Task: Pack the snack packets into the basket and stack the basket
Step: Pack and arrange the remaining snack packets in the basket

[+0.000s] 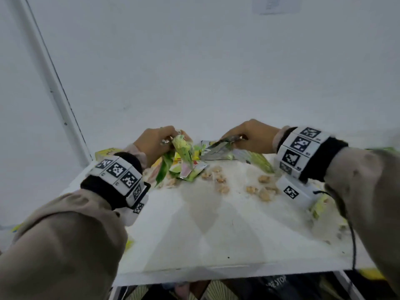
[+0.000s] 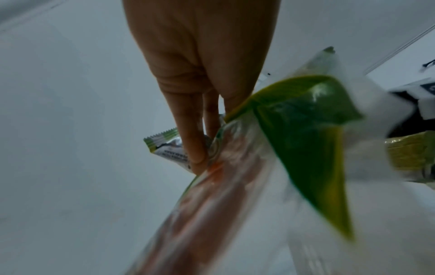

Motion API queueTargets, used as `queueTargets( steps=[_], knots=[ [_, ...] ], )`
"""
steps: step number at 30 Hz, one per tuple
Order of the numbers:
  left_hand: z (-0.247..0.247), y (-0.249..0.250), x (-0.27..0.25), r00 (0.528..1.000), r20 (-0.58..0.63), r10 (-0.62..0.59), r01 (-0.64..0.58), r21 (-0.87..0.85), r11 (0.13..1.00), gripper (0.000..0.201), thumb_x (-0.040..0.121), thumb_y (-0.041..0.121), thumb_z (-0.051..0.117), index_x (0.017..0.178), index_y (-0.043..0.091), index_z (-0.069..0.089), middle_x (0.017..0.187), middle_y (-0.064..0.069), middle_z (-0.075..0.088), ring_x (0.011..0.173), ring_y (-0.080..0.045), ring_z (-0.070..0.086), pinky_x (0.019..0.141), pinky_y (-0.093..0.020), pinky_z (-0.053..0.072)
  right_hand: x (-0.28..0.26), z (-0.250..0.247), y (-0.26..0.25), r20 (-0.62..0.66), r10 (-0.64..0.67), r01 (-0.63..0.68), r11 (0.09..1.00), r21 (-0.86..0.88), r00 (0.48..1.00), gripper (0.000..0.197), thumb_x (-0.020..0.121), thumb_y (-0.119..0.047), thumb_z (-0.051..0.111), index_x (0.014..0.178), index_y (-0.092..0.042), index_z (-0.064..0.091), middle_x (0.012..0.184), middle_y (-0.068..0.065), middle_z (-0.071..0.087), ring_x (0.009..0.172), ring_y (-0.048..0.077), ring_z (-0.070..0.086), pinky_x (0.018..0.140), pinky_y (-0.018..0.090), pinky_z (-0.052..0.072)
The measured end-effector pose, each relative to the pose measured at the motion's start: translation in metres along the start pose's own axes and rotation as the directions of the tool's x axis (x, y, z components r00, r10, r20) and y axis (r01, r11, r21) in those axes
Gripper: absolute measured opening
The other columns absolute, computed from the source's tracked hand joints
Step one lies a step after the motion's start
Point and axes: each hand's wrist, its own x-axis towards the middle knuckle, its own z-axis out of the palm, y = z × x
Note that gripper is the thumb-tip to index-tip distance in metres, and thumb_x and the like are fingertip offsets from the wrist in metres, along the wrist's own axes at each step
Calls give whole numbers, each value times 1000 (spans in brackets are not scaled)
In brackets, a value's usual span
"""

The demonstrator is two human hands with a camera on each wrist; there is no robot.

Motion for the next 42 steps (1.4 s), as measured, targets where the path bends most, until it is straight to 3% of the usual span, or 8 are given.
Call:
queueTargets(
  steps=[10, 14, 18, 21, 26, 31, 34, 42],
  knots=[
    [24, 153, 72, 950, -163, 268, -284, -86, 955, 19, 84, 1, 58, 101, 8, 62, 88, -4, 56, 81, -18, 50, 59, -8, 32, -95, -97, 93, -215, 68, -95, 988, -118, 974, 39, 88, 2, 52, 122, -16, 60, 92, -4, 60, 81, 10, 49, 73, 20, 34],
    [68, 220, 101, 925, -138, 355, -373, -140, 917, 18, 85, 1, 57, 101, 8, 62, 90, -1, 55, 81, -17, 50, 58, 6, 30, -139, -112, 154, -195, 146, -179, 971, -160, 970, 38, 90, 0, 50, 124, -15, 59, 102, 3, 65, 79, 12, 47, 73, 20, 32],
    [112, 277, 124, 903, -71, 423, -429, -150, 891, 18, 84, 2, 58, 101, 4, 62, 90, -1, 55, 80, -15, 49, 60, 2, 31, -170, -112, 213, -114, 217, -238, 947, -217, 969, 37, 92, -2, 48, 126, -14, 57, 113, 11, 65, 84, 12, 48, 74, 20, 31],
    [141, 306, 139, 905, -7, 426, -422, -149, 894, 18, 84, 3, 57, 101, 3, 61, 92, -6, 58, 84, -17, 52, 61, -13, 36, -187, -109, 250, -50, 273, -277, 932, -235, 961, 37, 93, -3, 47, 127, -15, 56, 114, 13, 65, 86, 15, 51, 75, 20, 31],
    [179, 326, 163, 921, 125, 370, -361, -90, 928, 19, 88, 6, 54, 106, 3, 59, 104, -14, 63, 95, -28, 58, 80, -29, 44, -195, -99, 295, 30, 260, -248, 944, -218, 965, 38, 92, -1, 46, 125, -13, 57, 112, 12, 67, 96, 24, 60, 74, 19, 32],
    [211, 325, 184, 906, 275, 323, -325, -39, 945, 18, 88, 7, 53, 105, 4, 59, 104, -14, 65, 98, -30, 59, 86, -41, 46, -175, -82, 323, 129, 246, -209, 947, -244, 961, 25, 90, 0, 45, 107, -3, 63, 82, 7, 61, 73, 19, 47, 68, 24, 34],
    [221, 318, 202, 903, 339, 262, -273, -18, 962, 20, 88, 7, 52, 107, 6, 59, 104, -14, 65, 98, -30, 60, 86, -41, 48, -158, -77, 334, 160, 234, -191, 950, -245, 959, 26, 87, 4, 43, 102, -2, 63, 83, 12, 63, 74, 18, 48, 71, 28, 38],
    [247, 311, 233, 832, 534, 153, -258, 129, 957, 20, 89, 5, 50, 108, 5, 56, 99, -9, 57, 83, -21, 51, 56, -19, 40, -138, -42, 348, 306, 259, -163, 937, -308, 916, 30, 92, -6, 42, 117, -7, 60, 111, 14, 63, 103, 27, 58, 87, 31, 43]
  ],
)
